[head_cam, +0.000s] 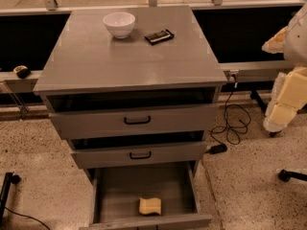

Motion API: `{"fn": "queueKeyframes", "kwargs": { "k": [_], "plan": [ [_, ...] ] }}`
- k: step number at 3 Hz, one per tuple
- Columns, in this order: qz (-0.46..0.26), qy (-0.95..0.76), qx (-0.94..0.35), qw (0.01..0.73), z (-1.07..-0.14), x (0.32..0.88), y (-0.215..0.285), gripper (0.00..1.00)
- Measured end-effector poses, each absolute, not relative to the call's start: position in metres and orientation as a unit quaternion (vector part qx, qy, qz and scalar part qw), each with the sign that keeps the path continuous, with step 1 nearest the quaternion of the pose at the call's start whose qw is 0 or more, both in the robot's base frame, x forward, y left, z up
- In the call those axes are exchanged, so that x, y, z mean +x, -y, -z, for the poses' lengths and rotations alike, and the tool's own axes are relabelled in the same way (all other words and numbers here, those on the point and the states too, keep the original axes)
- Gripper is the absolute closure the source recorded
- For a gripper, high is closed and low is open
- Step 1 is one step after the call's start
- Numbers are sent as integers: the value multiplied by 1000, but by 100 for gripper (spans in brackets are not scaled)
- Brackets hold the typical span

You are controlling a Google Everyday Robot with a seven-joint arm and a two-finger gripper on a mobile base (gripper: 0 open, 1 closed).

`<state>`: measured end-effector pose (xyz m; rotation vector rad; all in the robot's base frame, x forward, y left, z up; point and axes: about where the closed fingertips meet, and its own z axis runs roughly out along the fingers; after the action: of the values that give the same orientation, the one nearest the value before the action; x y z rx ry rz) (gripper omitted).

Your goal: Pick sponge from bottom drawer and place on counter

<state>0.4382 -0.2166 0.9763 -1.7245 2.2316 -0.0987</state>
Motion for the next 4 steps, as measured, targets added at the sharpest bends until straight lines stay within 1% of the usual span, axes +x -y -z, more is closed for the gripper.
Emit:
{"fn": "queueKeyframes", "kwargs": {
  "k": [2,3,4],
  "plan": [
    [26,-782,-600,167,-973,440,216,0],
    [-26,-768,-612,185,-931,436,199,0],
    [-116,-722,-636,245,-849,412,148,0]
  ]
}}
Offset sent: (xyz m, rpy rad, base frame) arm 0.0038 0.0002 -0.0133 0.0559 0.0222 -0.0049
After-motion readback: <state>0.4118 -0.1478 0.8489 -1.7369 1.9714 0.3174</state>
